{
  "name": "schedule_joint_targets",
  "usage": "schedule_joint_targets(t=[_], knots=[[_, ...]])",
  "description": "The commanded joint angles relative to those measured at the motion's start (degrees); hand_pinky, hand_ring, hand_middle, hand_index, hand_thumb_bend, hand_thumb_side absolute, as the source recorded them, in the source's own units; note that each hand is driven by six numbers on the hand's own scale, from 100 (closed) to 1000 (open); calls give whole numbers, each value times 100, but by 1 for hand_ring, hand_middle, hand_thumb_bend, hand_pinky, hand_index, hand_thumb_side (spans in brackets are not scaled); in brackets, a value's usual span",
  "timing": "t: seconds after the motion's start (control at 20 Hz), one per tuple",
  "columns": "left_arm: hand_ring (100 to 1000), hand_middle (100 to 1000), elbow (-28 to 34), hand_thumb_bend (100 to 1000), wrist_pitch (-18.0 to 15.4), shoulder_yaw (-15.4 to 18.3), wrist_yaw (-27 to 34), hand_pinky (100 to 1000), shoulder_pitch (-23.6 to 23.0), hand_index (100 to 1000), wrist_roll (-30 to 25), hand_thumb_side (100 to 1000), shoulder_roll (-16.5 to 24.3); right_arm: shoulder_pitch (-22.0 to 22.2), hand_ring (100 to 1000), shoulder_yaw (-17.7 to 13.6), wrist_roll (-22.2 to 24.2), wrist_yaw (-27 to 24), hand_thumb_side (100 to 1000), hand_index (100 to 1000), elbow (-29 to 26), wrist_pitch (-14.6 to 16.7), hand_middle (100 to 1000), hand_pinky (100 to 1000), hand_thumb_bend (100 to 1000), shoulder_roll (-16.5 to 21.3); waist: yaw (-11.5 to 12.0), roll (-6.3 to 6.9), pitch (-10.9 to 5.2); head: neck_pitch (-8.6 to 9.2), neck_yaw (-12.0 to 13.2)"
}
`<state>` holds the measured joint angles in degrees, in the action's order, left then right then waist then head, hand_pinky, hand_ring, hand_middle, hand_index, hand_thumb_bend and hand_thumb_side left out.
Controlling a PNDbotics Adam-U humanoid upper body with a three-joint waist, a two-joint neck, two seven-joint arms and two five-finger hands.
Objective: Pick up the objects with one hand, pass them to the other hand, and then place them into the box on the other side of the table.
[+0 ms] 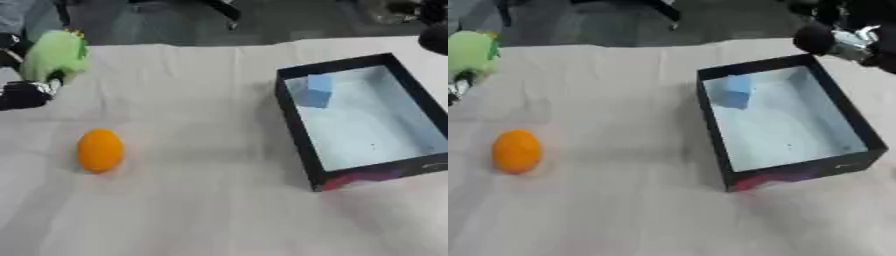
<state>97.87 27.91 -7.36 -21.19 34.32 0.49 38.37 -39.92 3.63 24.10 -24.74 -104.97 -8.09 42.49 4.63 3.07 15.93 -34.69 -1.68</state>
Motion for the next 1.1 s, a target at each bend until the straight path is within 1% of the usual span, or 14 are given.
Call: schedule_joint_targets(t=[0.05, 0.2, 0.4, 0.55, 0.7, 0.85, 1.0, 1.1], knots=[[516, 508, 308, 100, -102, -16, 50, 814, 26, 403, 225, 125, 9, -236, 1000, 82, 208, 140, 320, 1000, 34, -25, 1000, 1000, 622, -42, -5, -47, -236, -13, -38], [513, 506, 411, 100, -235, -135, 163, 814, 21, 403, 290, 137, -57, -425, 1000, 225, 359, 279, 321, 1000, 95, -78, 1000, 1000, 634, -208, -17, -45, -248, -28, -68], [500, 499, 500, 100, -494, -270, 422, 824, 44, 399, 307, 152, -93, -626, 1000, 444, 562, 539, 319, 1000, 181, -150, 1000, 1000, 650, -446, -23, -54, -256, -38, -122], [498, 498, 511, 100, -627, -351, 603, 826, 77, 399, 454, 161, -140, -784, 1000, 594, 680, 718, 318, 1000, 239, -213, 1000, 1000, 658, -627, -15, -63, -249, -35, -161], [503, 502, 573, 100, -850, -451, 682, 828, 135, 399, 592, 167, -199, -912, 1000, 702, 775, 820, 317, 1000, 281, -262, 1000, 1000, 661, -767, 14, -71, -242, -29, -188], [504, 502, 672, 100, -1091, -556, 540, 813, 204, 403, 714, 158, -279, -1015, 1000, 783, 810, 907, 318, 1000, 331, -337, 1000, 1000, 662, -884, 53, -82, -232, -19, -213], [510, 506, 814, 100, -1292, -658, 156, 798, 259, 409, 817, 140, -366, -1109, 1000, 852, 787, 994, 319, 1000, 371, -422, 1000, 1000, 660, -977, 98, -96, -215, 8, -253], [511, 507, 877, 100, -1366, -709, -104, 797, 271, 409, 852, 138, -424, -1150, 1000, 885, 760, 1038, 319, 1000, 389, -463, 1000, 1000, 660, -1013, 122, -100, -207, 15, -272]])
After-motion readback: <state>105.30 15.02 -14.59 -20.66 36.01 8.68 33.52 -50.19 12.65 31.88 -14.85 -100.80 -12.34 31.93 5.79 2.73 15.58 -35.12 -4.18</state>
